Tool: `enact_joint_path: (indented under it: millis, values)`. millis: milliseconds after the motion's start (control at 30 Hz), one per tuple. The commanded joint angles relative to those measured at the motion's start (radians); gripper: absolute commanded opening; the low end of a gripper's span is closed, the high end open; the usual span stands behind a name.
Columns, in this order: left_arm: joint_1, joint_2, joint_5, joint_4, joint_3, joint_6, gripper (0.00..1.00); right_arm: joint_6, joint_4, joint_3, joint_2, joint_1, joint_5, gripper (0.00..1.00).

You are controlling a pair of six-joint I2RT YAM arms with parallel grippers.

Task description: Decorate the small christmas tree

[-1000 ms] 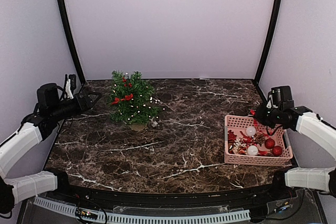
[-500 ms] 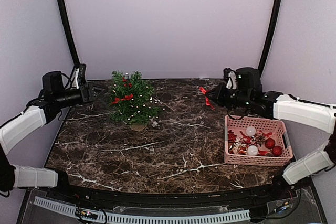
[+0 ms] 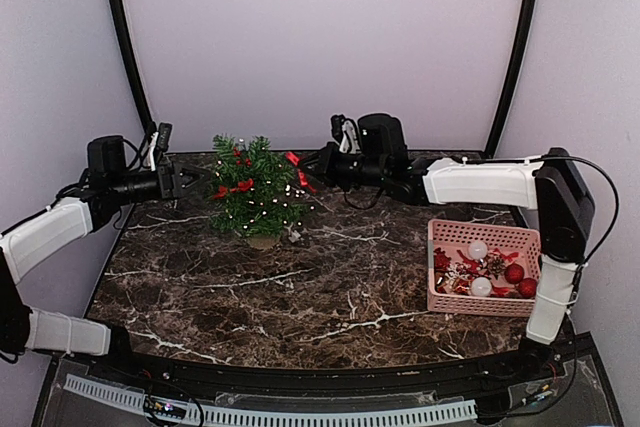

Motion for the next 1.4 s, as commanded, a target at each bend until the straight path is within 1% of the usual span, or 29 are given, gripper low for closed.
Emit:
enact_joint_path:
  millis: [0, 200, 433, 1133, 1367]
  values:
    - [-0.006, 0.013, 0.038, 0.017, 0.014, 0.005, 0.82, 0.050, 0.069, 0.084, 0.046, 0.020, -0.012, 0.00]
    - [-0.007, 0.030, 0.046, 0.023, 0.012, -0.003, 0.82, 0.107, -0.027, 0.189, 0.119, 0.041, 0.063, 0.00]
    - [-0.011, 0.036, 0.043, 0.024, 0.011, -0.003, 0.82, 0.148, -0.087, 0.227, 0.143, 0.054, 0.123, 0.00]
    - [-0.040, 0.069, 0.050, 0.023, 0.012, -0.001, 0.81, 0.096, -0.186, 0.354, 0.231, 0.097, 0.126, 0.00]
    - [-0.047, 0.071, 0.049, 0.020, 0.013, 0.002, 0.81, 0.099, -0.182, 0.371, 0.273, 0.099, 0.111, 0.00]
